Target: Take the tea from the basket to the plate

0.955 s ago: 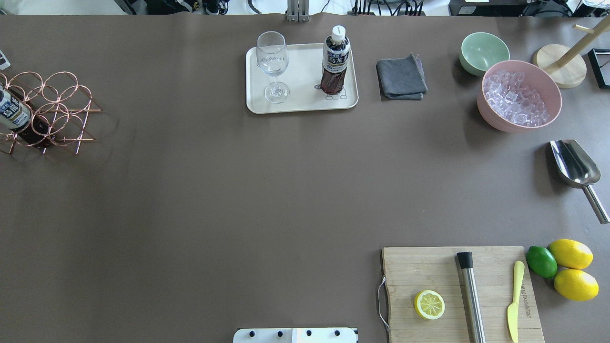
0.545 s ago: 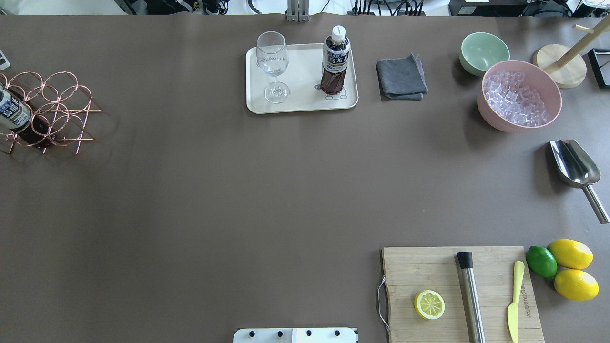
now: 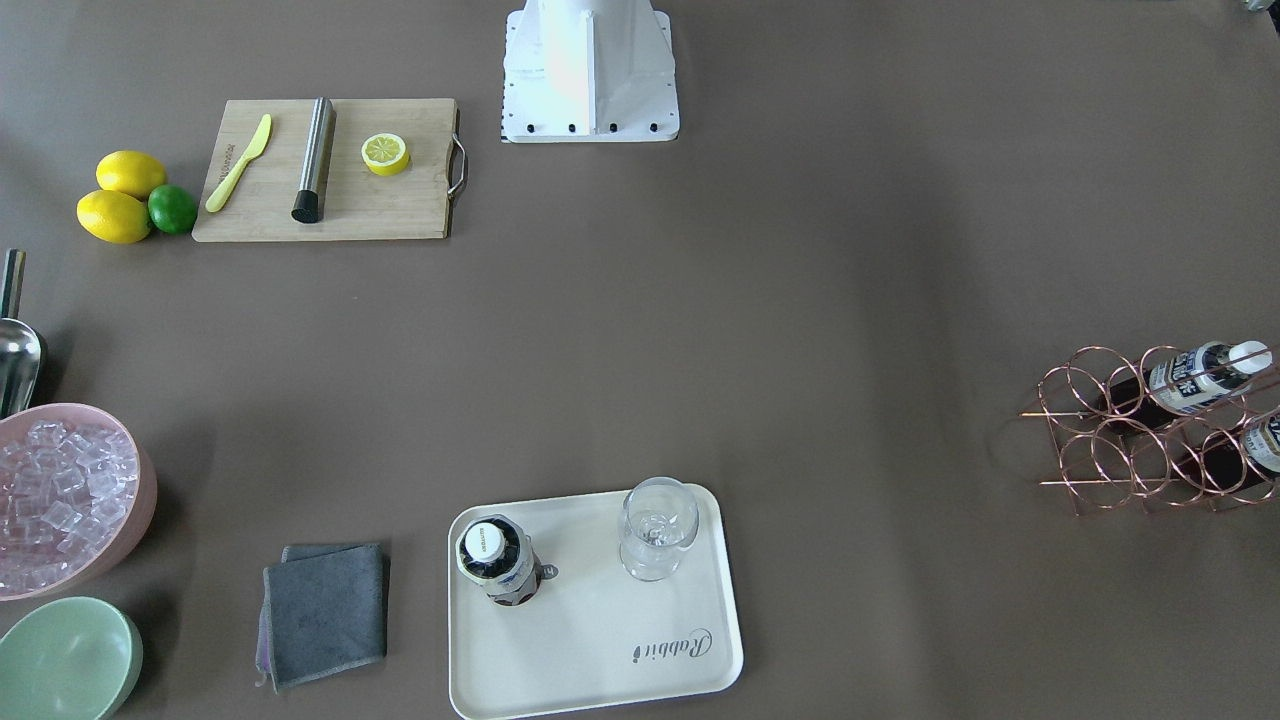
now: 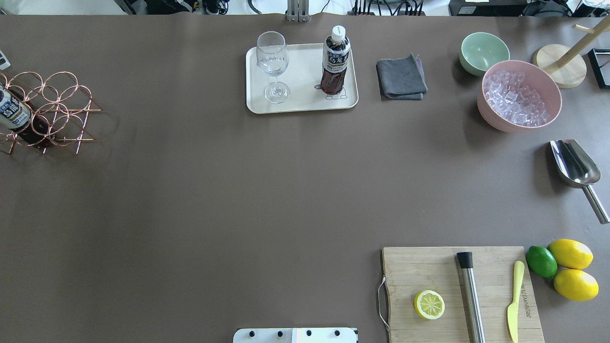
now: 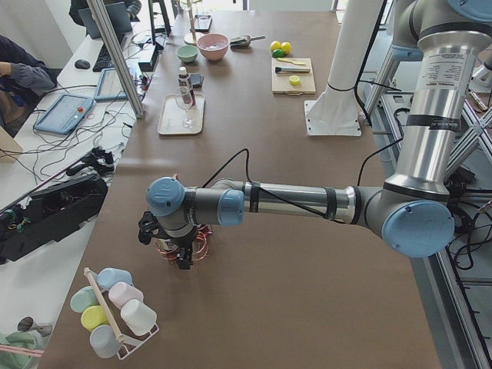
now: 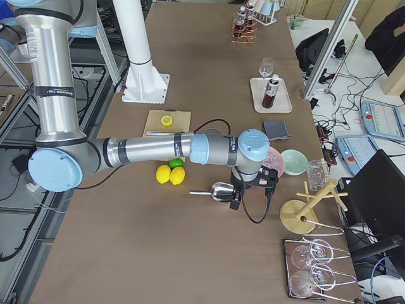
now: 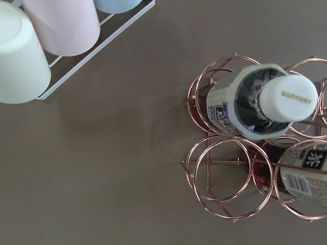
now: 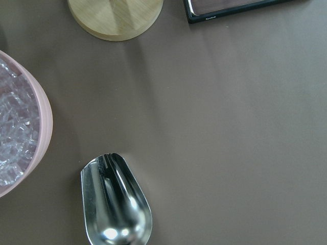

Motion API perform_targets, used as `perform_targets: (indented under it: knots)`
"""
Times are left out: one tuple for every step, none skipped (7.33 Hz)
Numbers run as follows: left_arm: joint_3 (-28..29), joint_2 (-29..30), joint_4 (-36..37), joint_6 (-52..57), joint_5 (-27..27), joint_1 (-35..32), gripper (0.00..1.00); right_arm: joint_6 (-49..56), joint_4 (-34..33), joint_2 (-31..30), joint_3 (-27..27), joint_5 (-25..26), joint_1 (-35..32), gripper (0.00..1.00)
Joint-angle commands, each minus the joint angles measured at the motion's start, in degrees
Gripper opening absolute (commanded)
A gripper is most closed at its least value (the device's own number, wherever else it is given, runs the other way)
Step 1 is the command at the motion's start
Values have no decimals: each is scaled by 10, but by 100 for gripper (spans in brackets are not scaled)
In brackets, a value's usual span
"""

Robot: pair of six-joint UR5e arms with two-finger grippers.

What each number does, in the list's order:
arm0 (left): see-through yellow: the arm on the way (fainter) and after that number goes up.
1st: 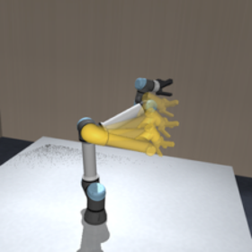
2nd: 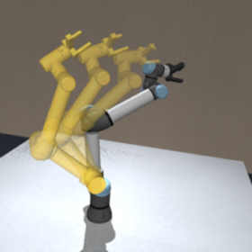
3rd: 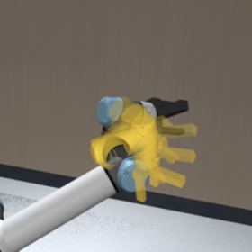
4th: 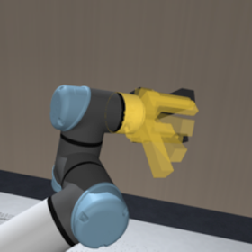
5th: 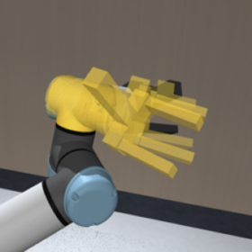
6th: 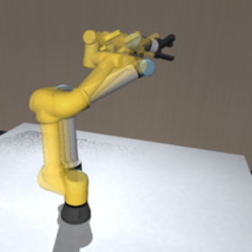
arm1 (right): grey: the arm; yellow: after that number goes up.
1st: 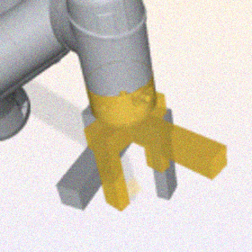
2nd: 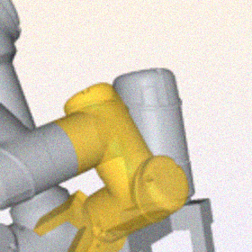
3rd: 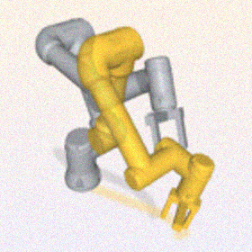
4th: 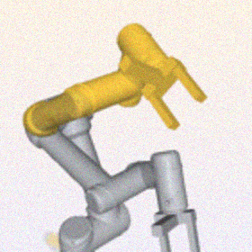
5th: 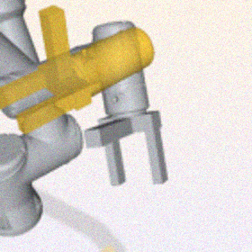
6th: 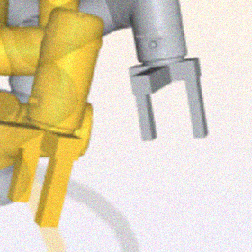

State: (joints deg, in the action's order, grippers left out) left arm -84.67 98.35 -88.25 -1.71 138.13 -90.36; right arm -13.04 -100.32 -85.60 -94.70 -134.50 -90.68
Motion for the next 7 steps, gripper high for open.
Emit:
perform_targets:
  knots:
    - [1,-1,0,3,-1,-1,98,-1,-1,-4,0,-2,0,100]
    - [-1,-10,-1,2,-1,-3,98,-1,-1,-5,0,-1,0,100]
    - [-1,-11,0,-1,-1,-2,98,-1,-1,-5,0,0,-1,100]
    - [-2,-11,0,-1,-1,-3,98,-1,-1,-5,0,0,0,100]
    - [-4,-12,0,-1,-1,-3,98,-1,-1,-5,1,-1,0,100]
    - [-4,-12,0,-1,-1,-3,98,-1,-1,-5,2,0,0,100]
    - [-4,-12,0,-1,-1,-3,98,-1,-1,-5,2,1,-1,100]
